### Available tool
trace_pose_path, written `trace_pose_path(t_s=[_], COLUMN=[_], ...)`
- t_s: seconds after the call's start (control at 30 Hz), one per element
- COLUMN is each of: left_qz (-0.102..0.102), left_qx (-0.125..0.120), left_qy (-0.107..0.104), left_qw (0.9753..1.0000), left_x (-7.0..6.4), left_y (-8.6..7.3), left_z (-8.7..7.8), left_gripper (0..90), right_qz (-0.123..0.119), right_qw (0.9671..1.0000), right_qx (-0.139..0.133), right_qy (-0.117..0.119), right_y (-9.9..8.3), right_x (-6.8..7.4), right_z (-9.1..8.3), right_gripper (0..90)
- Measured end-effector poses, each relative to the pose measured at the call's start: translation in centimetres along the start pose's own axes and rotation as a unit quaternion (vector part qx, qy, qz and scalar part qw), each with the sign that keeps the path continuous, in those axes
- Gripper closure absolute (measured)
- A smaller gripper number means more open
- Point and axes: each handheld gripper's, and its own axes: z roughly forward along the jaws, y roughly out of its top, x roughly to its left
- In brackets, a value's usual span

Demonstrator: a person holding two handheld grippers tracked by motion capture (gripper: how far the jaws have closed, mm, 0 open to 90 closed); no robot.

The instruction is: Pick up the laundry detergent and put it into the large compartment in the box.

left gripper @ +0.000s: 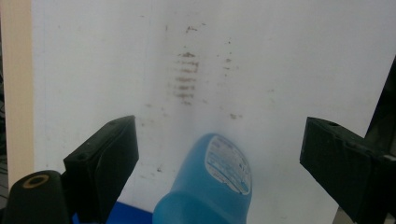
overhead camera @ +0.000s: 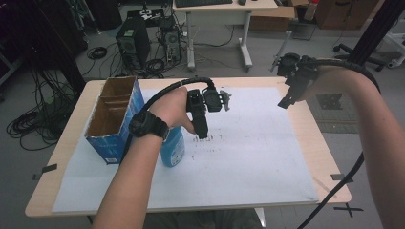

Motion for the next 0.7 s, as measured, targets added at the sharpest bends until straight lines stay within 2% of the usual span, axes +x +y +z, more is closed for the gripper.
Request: trace_pose_path(t_s=[0.43, 0.7], left_qz=[-0.013, -0.048], left_qx=[0.003, 0.000], left_qy=[0.009, 0.017], left_qw=[0.9999, 0.9987], left_x=[-0.1, 0.1], left_y=[-0.1, -0.1], left_z=[-0.7, -1.2], left_gripper=[12.0, 9.9], right_qz=[-0.003, -0.003], right_qw=[1.0000, 1.0000], right_qx=[0.001, -0.001], right_qy=[0.001, 0.000], right_y=[0.0, -0.2], right_x=[0.2, 0.1], right_z=[0.1, 0.0], right_gripper=[14.7, 14.7])
